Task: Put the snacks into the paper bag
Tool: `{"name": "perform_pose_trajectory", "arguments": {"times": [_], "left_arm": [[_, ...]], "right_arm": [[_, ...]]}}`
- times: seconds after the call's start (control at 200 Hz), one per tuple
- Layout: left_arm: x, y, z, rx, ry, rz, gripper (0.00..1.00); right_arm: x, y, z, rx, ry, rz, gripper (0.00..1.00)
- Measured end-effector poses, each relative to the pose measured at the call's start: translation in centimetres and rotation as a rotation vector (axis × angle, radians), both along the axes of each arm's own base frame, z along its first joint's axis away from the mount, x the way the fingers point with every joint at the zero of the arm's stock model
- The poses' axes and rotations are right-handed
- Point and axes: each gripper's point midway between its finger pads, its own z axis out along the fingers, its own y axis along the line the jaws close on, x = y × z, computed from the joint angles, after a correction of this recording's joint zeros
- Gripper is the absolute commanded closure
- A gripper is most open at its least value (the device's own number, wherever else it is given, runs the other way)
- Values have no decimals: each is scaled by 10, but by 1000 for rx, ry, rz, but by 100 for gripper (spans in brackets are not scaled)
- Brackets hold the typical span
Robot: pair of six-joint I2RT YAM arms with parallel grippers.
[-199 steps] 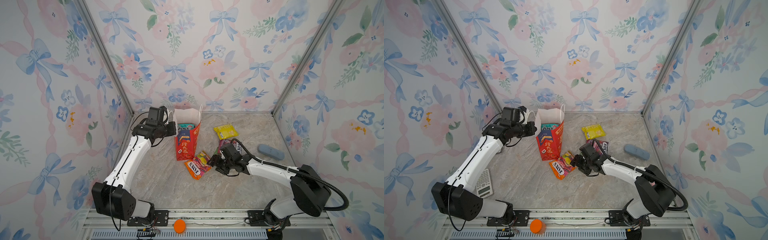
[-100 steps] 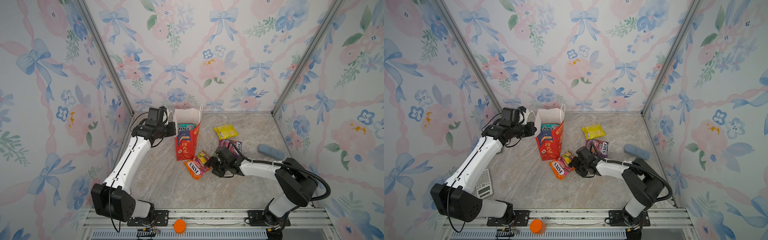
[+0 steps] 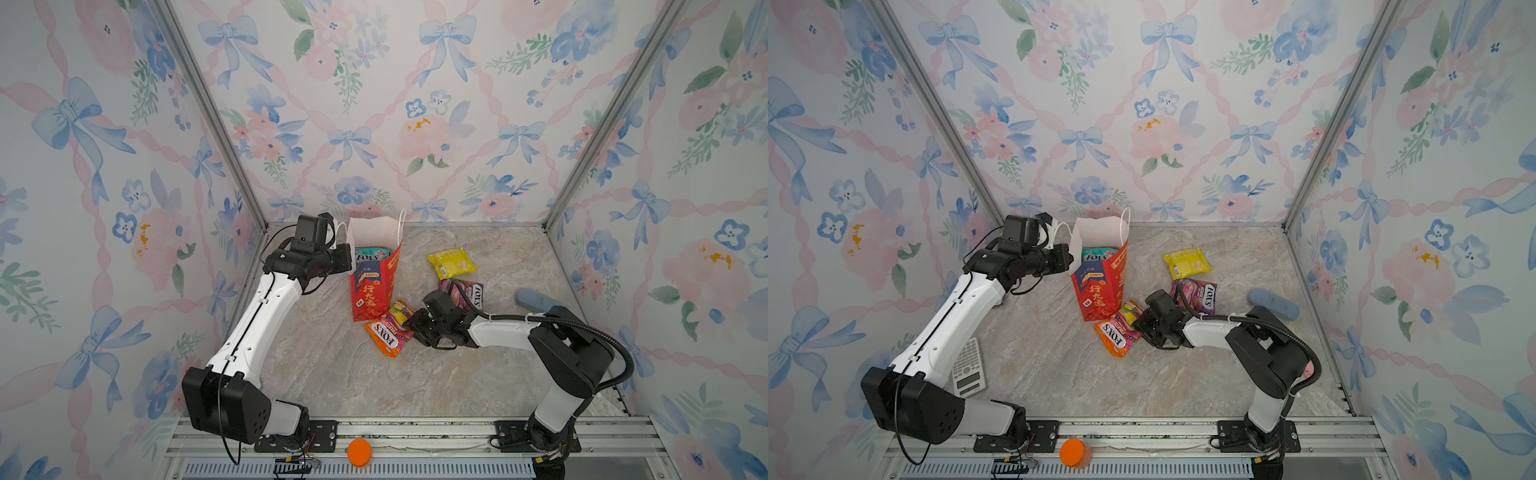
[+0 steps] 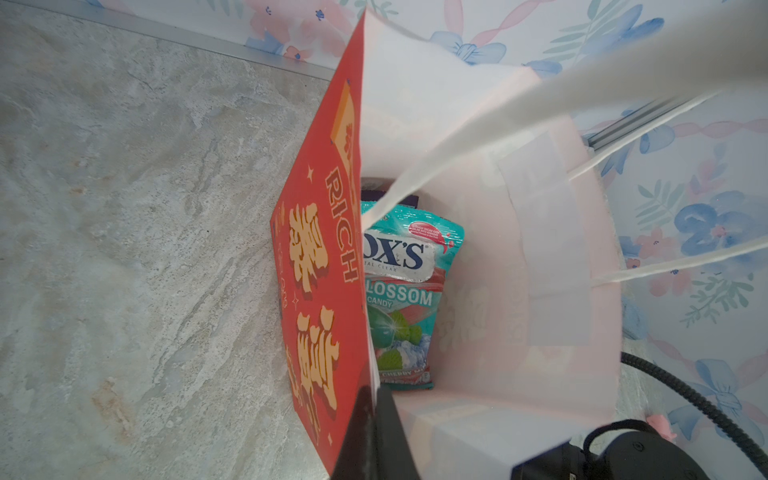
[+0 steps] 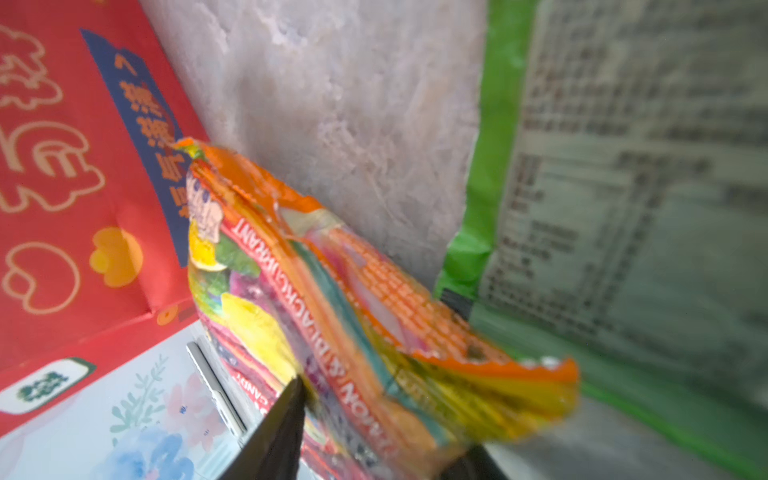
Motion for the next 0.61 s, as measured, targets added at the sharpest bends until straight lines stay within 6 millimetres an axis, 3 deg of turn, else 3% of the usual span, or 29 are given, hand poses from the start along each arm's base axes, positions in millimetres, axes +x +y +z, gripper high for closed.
{"name": "perform_pose_trajectory", "arguments": {"times": [0.08, 0.195, 0.375, 0.605], "left_arm": [[0, 0, 0, 0, 0, 0, 100], [0, 0, 0, 0, 0, 1, 100], [0, 0, 0, 0, 0, 1, 100], [0, 0, 0, 0, 0, 1, 100]], "right_arm": [[1, 1, -2, 0, -4, 4, 85], [4, 3, 2, -2, -26, 14, 97], [5, -4, 9, -79, -82, 51, 100], [5, -24, 43, -176, -187, 96, 100]]}}
